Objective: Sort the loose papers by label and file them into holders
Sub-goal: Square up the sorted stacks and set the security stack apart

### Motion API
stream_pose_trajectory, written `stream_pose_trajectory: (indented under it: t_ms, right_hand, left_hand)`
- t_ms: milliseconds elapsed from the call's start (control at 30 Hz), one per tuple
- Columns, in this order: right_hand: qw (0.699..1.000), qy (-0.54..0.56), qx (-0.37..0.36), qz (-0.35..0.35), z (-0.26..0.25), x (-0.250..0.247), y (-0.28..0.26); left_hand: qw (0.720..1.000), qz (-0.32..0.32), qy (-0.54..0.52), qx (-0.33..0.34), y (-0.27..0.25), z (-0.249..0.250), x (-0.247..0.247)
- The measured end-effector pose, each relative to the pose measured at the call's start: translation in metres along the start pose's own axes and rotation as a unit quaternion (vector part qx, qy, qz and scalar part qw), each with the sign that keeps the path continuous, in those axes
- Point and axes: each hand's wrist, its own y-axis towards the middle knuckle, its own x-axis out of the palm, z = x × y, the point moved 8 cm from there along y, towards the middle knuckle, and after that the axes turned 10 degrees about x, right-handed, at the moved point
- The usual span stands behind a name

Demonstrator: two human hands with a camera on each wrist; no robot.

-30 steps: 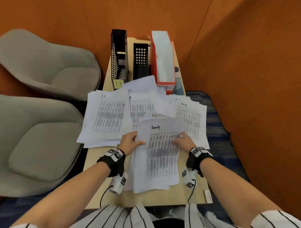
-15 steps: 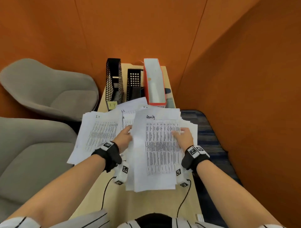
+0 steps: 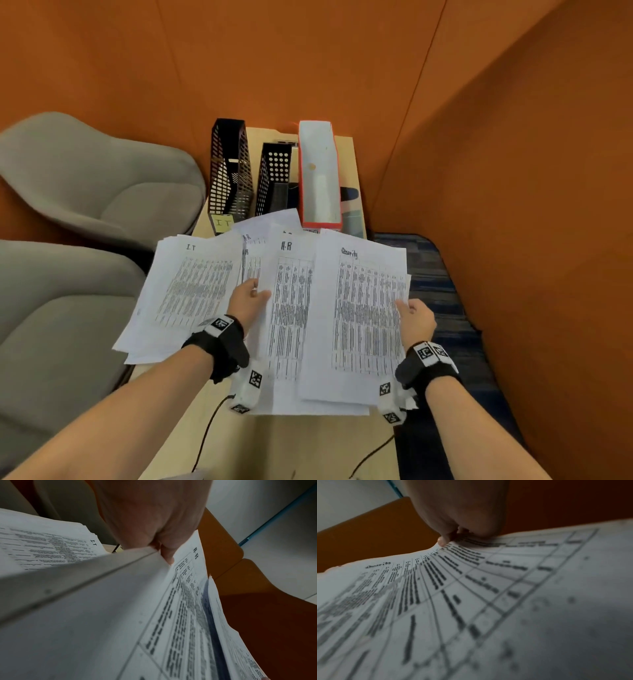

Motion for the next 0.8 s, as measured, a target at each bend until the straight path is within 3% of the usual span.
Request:
stream_pose_trajectory:
  t_ms: [100, 267, 400, 500, 600, 633, 700, 733, 800]
  right_hand:
    - [1.000, -0.021, -0.016, -0.009, 0.009, 0.003, 0.018]
    - [0.998, -0.022, 0.056, 0.017, 0.023, 0.011, 0.051]
    - [0.995, -0.046, 0.090, 0.021, 0.025, 0.020, 0.080]
    - [0.988, -0.100, 0.115, -0.028, 0.038, 0.044, 0.100]
    - [0.955, -0.193, 0.181, -0.130, 0.053, 0.076, 0.106]
    - [0.940, -0.258, 0.178, -0.134, 0.052, 0.082, 0.106]
    - [0.928, -0.350, 0.082, -0.103, 0.023, 0.092, 0.099]
    - [0.938, -0.327, 0.012, -0.113, 0.001, 0.102, 0.086]
    - [0.952, -0.193, -0.075, -0.225, -0.040, 0.130, 0.041]
  left_hand:
    - [0.998, 0.035, 0.044, 0.019, 0.007, -0.002, 0.002]
    - [0.981, 0.137, 0.107, 0.089, 0.010, 0.029, -0.008]
    - [0.967, 0.163, 0.154, 0.123, 0.021, 0.046, -0.029]
    - [0.968, 0.164, 0.141, 0.128, 0.024, 0.043, -0.050]
    - [0.974, 0.140, 0.127, 0.126, 0.019, 0.038, -0.061]
    - [0.975, 0.134, 0.127, 0.128, 0.018, 0.037, -0.065]
    - [0.974, 0.120, 0.128, 0.141, 0.018, 0.036, -0.070]
    - [0.976, 0.110, 0.119, 0.148, 0.019, 0.034, -0.071]
    - [0.979, 0.093, 0.093, 0.156, 0.022, 0.028, -0.072]
